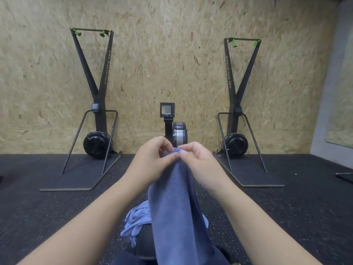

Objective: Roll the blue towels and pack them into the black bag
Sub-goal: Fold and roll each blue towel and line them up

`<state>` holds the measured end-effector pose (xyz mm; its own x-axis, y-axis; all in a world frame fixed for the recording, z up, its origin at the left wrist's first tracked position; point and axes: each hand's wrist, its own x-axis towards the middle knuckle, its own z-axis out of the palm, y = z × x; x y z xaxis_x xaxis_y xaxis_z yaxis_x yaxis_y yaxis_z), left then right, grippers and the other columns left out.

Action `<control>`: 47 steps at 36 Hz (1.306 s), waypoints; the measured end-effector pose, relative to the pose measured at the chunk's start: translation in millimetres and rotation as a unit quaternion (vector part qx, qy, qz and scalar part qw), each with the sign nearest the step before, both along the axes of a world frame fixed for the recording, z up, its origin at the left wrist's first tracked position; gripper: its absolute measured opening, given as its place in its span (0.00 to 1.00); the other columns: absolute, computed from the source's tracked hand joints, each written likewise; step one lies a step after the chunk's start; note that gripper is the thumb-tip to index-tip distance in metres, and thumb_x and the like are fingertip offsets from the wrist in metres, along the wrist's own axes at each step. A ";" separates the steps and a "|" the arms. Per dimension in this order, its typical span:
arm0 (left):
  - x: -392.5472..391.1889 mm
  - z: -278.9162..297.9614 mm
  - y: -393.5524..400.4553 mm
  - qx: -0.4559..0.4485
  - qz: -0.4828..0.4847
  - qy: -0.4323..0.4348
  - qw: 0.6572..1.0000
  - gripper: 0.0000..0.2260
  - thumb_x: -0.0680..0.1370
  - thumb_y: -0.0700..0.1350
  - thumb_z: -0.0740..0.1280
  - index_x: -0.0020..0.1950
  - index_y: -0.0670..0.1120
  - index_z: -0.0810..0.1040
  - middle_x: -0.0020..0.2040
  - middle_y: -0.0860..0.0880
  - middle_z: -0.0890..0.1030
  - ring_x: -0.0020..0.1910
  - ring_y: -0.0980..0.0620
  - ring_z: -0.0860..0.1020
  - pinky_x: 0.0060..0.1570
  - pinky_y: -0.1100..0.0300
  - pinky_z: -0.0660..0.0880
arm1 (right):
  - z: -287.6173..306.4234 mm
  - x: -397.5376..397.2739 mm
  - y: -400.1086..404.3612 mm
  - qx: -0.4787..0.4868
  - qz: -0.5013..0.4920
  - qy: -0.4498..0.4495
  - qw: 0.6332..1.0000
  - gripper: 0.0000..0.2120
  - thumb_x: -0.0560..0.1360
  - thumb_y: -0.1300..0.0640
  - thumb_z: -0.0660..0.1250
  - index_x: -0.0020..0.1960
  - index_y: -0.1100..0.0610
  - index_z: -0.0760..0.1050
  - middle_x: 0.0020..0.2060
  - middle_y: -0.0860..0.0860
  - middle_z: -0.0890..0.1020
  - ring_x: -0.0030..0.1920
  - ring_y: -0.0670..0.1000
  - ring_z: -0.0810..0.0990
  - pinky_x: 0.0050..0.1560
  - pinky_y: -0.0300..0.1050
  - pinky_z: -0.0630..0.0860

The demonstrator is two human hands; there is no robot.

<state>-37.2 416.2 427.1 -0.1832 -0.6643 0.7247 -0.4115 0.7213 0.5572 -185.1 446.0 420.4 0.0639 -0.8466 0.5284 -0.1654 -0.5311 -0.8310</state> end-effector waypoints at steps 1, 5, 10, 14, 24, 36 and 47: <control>0.1 0.3 -0.1 0.007 -0.009 0.010 1.000 0.09 0.71 0.42 0.74 0.37 0.49 0.75 0.32 0.56 0.74 0.32 0.59 0.70 0.35 0.64 0.67 | -0.6 -0.3 -0.7 -0.004 0.004 0.000 1.000 0.03 0.78 0.60 0.65 0.50 0.53 0.75 0.42 0.45 0.85 0.45 0.38 0.81 0.48 0.34 0.74; 1.8 1.0 -2.2 0.042 -0.063 0.039 0.996 0.09 0.72 0.42 0.75 0.38 0.49 0.76 0.29 0.59 0.74 0.29 0.63 0.69 0.34 0.69 0.66 | -0.6 -3.1 -0.9 -0.027 -0.003 0.017 0.999 0.03 0.77 0.60 0.67 0.51 0.55 0.75 0.43 0.46 0.86 0.47 0.43 0.83 0.51 0.37 0.77; 8.7 -9.6 -8.3 0.064 -0.065 -0.014 0.996 0.10 0.74 0.40 0.72 0.46 0.54 0.75 0.41 0.57 0.78 0.39 0.57 0.75 0.45 0.61 0.71 | -0.3 -16.0 -6.7 -0.049 -0.065 -0.009 0.997 0.05 0.79 0.61 0.64 0.49 0.51 0.75 0.42 0.46 0.85 0.45 0.44 0.83 0.51 0.45 0.77; 19.1 -20.2 -12.5 0.013 0.007 -0.183 0.983 0.07 0.69 0.63 0.62 0.43 0.63 0.71 0.46 0.62 0.76 0.51 0.58 0.71 0.57 0.54 0.65 | 3.2 -29.5 -5.8 -0.064 -0.090 -0.040 0.993 0.03 0.80 0.59 0.63 0.50 0.53 0.74 0.39 0.44 0.85 0.41 0.41 0.81 0.46 0.39 0.75; 43.7 -36.9 -33.0 0.044 0.043 -0.362 0.930 0.25 0.65 0.74 0.61 0.50 0.57 0.76 0.67 0.57 0.64 0.69 0.55 0.56 0.64 0.54 0.56 | -1.4 -49.3 -7.3 -0.070 -0.079 -0.060 0.993 0.04 0.80 0.60 0.61 0.50 0.53 0.73 0.42 0.50 0.83 0.43 0.46 0.81 0.47 0.41 0.75; 52.8 -44.2 -47.9 0.000 0.011 -0.215 0.977 0.05 0.77 0.52 0.67 0.49 0.52 0.75 0.55 0.53 0.73 0.55 0.54 0.73 0.59 0.57 0.68 | -46.3 -74.3 -38.0 -0.036 -0.288 0.261 0.921 0.07 0.81 0.53 0.60 0.55 0.53 0.74 0.48 0.51 0.83 0.50 0.54 0.78 0.48 0.51 0.74; 29.5 -113.9 -78.2 0.152 0.043 -0.097 0.983 0.09 0.77 0.47 0.68 0.42 0.52 0.69 0.35 0.50 0.78 0.35 0.50 0.74 0.38 0.56 0.70 | -109.6 -59.0 -78.6 0.126 -0.229 0.124 0.957 0.04 0.82 0.55 0.54 0.50 0.52 0.66 0.38 0.53 0.82 0.38 0.49 0.80 0.40 0.42 0.72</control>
